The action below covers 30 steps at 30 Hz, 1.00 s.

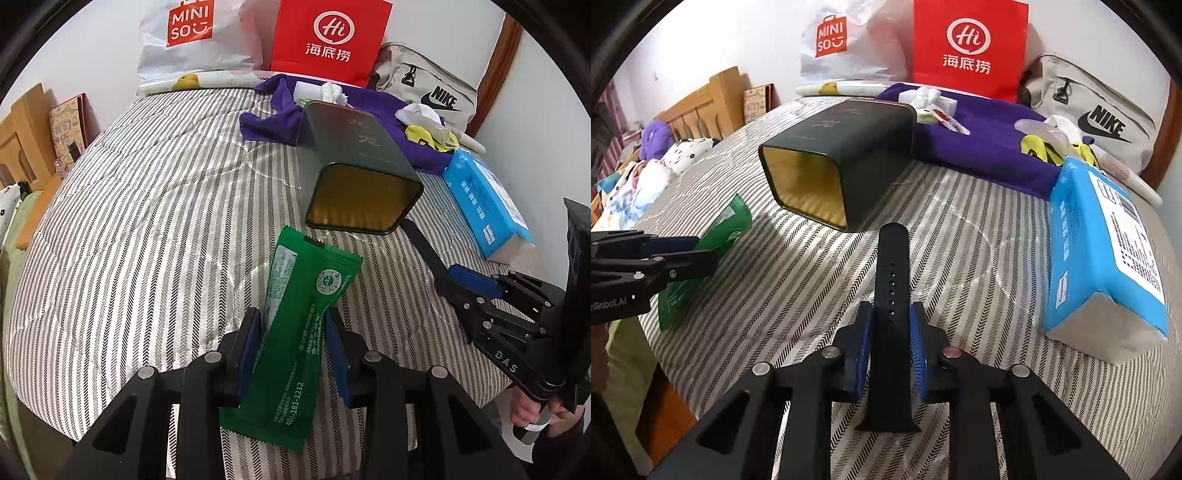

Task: Organize soft objects
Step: 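Grasp the black watch strap with the right tool while the left tool holds the packet, then carry the green packet and black strap with both tools toward the purple towel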

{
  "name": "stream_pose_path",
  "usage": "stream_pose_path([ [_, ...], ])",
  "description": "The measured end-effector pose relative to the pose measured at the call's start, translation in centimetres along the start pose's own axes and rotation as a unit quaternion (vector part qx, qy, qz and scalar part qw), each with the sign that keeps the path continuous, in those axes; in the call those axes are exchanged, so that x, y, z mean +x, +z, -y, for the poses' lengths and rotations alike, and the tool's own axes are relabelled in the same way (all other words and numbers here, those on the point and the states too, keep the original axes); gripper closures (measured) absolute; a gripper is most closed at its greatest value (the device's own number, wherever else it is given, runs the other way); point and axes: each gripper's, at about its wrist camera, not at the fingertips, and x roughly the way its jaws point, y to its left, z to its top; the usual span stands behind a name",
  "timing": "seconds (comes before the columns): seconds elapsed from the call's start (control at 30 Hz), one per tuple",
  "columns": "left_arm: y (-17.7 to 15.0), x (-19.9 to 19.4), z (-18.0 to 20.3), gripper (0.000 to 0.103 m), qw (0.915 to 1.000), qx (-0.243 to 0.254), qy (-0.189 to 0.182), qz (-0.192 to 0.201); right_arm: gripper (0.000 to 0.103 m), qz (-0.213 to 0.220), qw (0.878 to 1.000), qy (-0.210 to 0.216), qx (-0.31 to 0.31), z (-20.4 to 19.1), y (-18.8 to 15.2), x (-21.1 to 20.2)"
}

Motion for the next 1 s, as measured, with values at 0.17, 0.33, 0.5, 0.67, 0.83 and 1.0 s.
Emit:
stream_pose_path([
  [0.17,-0.3,-0.3,0.2,0.069,1.0000,-0.001,-0.003,0.001,0.083,-0.024,0.998,0.043,0.034,1.9,-1.7,-1.5],
  [0.33,-0.4,0.0,0.8,0.069,0.9999,0.002,-0.006,-0.009,0.080,-0.024,0.998,0.050,0.033,1.8,-1.8,-1.4],
  [0.5,-0.2,-0.1,1.5,0.067,0.9998,0.006,-0.014,-0.010,0.082,-0.003,0.999,0.033,0.003,1.1,-1.5,-0.9],
  [0.67,0.0,-0.1,2.1,0.069,0.9993,0.003,-0.036,-0.006,0.083,0.004,0.999,0.042,-0.009,1.5,-2.1,-1.5],
  [0.83,0.0,0.6,3.3,0.069,0.9995,0.010,-0.028,-0.010,0.083,0.015,0.999,0.038,0.003,2.8,-3.3,-3.9],
  [1.0,0.1,0.7,4.3,0.069,0.9995,0.013,-0.026,-0.012,0.083,0.012,0.999,0.025,0.037,5.3,-4.8,-5.7],
])
